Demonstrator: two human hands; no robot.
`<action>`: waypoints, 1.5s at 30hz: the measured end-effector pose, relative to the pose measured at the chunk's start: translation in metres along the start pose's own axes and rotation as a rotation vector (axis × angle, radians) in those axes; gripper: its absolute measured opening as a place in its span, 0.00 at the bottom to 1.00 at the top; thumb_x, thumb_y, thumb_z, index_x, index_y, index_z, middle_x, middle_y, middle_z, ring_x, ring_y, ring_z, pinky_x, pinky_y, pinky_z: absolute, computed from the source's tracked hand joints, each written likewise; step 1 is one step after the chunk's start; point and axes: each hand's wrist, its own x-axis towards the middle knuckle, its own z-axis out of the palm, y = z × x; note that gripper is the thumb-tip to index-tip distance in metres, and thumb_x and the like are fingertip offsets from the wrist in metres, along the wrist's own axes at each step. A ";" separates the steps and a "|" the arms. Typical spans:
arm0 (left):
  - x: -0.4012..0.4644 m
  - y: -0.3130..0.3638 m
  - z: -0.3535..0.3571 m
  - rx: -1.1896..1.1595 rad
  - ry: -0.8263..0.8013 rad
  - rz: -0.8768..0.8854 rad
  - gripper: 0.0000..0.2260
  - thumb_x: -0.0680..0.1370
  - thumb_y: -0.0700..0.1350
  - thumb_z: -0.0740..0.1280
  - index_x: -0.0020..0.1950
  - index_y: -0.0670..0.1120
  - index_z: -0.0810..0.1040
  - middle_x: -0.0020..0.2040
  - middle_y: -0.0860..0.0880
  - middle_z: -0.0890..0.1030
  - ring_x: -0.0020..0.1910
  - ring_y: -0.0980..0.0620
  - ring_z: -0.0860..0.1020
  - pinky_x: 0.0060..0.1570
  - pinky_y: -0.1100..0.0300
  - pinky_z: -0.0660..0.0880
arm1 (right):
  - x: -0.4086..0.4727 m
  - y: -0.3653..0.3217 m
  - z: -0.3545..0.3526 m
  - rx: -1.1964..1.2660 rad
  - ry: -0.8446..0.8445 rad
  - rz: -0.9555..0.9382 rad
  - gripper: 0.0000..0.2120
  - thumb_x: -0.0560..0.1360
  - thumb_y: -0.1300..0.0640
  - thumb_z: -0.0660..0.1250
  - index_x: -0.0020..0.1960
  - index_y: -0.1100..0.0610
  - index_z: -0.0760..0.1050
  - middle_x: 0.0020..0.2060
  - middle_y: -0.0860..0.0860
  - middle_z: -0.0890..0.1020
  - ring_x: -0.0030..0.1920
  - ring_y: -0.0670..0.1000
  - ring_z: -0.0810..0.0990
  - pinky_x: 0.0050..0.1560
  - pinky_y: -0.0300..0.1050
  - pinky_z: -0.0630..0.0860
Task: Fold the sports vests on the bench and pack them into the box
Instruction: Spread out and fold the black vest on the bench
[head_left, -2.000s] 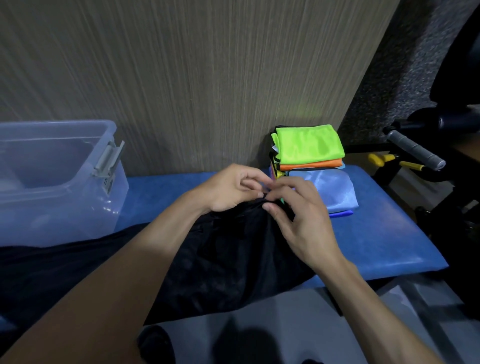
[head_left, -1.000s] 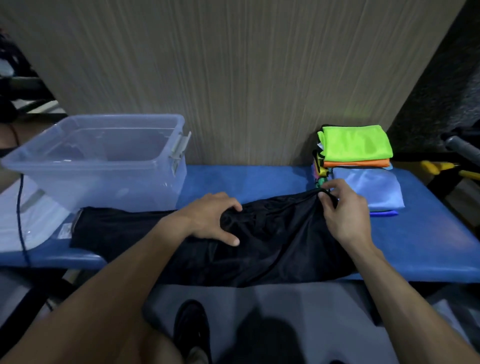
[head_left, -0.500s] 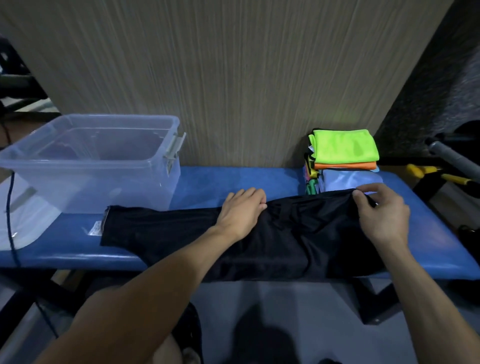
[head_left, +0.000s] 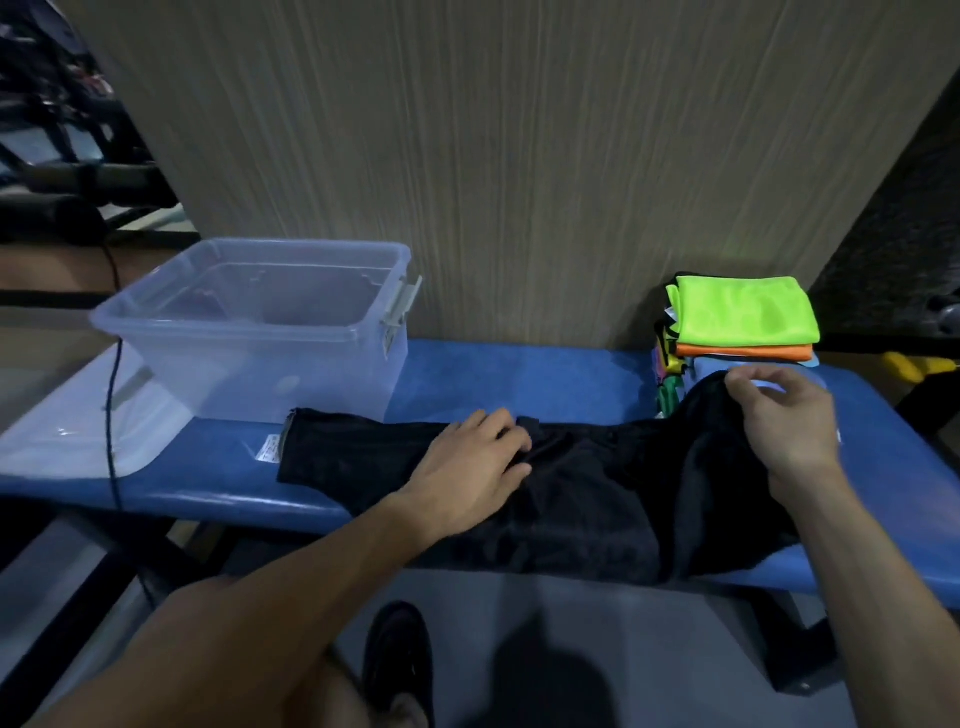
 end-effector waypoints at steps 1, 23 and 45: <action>-0.010 -0.006 0.000 0.033 -0.083 -0.043 0.22 0.84 0.61 0.55 0.75 0.53 0.69 0.71 0.52 0.68 0.68 0.48 0.67 0.66 0.51 0.68 | -0.002 -0.004 0.005 0.004 -0.010 -0.015 0.04 0.79 0.56 0.70 0.52 0.55 0.81 0.40 0.52 0.81 0.38 0.50 0.78 0.39 0.39 0.74; 0.061 0.076 0.052 -0.078 -0.402 0.198 0.32 0.82 0.68 0.44 0.83 0.58 0.43 0.83 0.54 0.38 0.81 0.49 0.35 0.78 0.43 0.33 | 0.017 -0.086 -0.093 -0.300 0.012 -0.134 0.05 0.77 0.61 0.73 0.52 0.56 0.82 0.43 0.55 0.84 0.42 0.50 0.80 0.47 0.44 0.76; 0.011 -0.113 -0.012 -1.443 -0.138 -0.804 0.26 0.83 0.64 0.55 0.64 0.45 0.79 0.62 0.44 0.82 0.58 0.47 0.80 0.57 0.55 0.76 | -0.085 -0.078 0.248 -0.305 -0.874 0.305 0.28 0.83 0.58 0.65 0.79 0.59 0.57 0.62 0.68 0.76 0.37 0.60 0.85 0.40 0.56 0.85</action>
